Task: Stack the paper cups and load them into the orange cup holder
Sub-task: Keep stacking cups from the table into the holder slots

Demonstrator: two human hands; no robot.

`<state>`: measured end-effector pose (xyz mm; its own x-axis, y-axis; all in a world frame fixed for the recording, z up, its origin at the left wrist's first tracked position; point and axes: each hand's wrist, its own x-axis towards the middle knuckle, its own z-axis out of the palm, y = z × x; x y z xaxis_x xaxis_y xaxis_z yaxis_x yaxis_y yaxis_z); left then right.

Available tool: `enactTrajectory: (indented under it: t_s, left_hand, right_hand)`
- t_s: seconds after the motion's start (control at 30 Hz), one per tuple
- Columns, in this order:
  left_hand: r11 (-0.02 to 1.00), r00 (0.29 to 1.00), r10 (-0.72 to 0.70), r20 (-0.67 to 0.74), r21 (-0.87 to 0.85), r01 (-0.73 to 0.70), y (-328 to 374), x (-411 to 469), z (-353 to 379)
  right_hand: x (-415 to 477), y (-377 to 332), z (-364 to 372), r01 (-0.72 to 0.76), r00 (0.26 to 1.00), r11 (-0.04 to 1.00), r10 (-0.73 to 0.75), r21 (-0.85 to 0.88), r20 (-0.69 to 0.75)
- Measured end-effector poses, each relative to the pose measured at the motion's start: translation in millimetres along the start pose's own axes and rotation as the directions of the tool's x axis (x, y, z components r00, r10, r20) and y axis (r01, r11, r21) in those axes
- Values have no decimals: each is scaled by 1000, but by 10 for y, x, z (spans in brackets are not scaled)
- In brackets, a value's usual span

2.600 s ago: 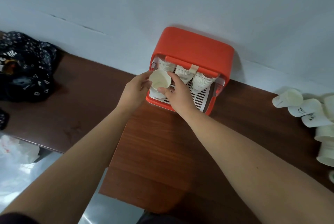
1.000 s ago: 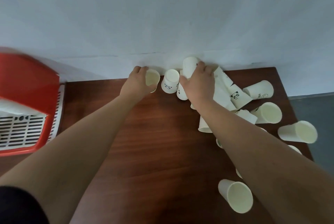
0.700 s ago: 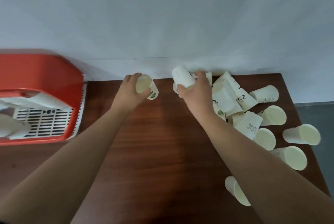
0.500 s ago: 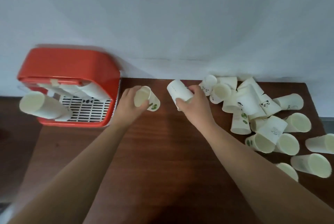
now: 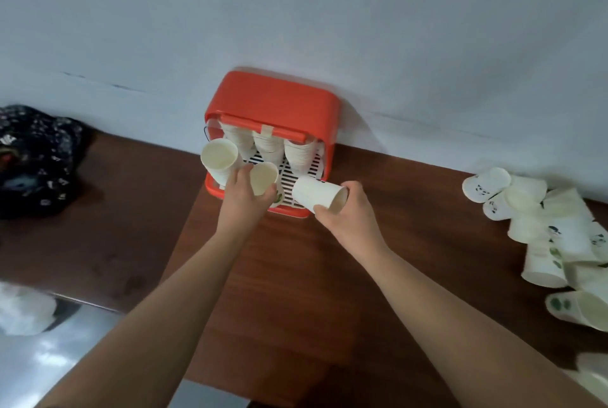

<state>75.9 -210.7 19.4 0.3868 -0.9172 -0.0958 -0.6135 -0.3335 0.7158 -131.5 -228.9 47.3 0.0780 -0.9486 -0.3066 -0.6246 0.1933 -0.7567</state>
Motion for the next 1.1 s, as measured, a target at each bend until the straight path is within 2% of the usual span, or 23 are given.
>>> enactTrajectory:
  t_s: [0.2, 0.3, 0.4, 0.57, 0.67, 0.77, 0.9, 0.97, 1.1]
  left_hand:
    - [991, 997, 64, 53, 114, -70, -145, 276, 163]
    - [990, 989, 35, 145, 131, -55, -270, 295, 244]
    - [995, 985, 9, 175, 101, -27, -357, 252, 234]
    - [996, 995, 76, 63, 37, -79, -471, 47, -9]
    - [998, 999, -46, -25, 32, 47, -627, 29, -246]
    - [981, 974, -191, -120, -57, 185, -802, 173, -454]
    - [991, 991, -121, -54, -57, 118, -903, 386, -532]
    - [994, 996, -83, -19, -71, 81, -925, 463, -502]
    - [990, 998, -58, 22, -127, 61, -963, 551, -409]
  right_hand:
    - [165, -141, 271, 42, 996, 996, -48, -82, -70]
    - [223, -138, 330, 54, 995, 991, -63, -124, -74]
    - [264, -130, 382, 50, 994, 988, -63, -145, -87]
    - [257, -226, 493, 139, 987, 978, -150, -157, -58]
    - [314, -306, 617, 224, 971, 956, -235, -190, -39]
    - [396, -349, 746, 285, 954, 914, -299, -290, -5]
    - [483, -350, 912, 379, 922, 784, -365, -492, 129]
    - [534, -333, 1009, 396, 917, 748, -353, -533, 187]
    - [629, -310, 1143, 286, 952, 849, -198, -445, 235]
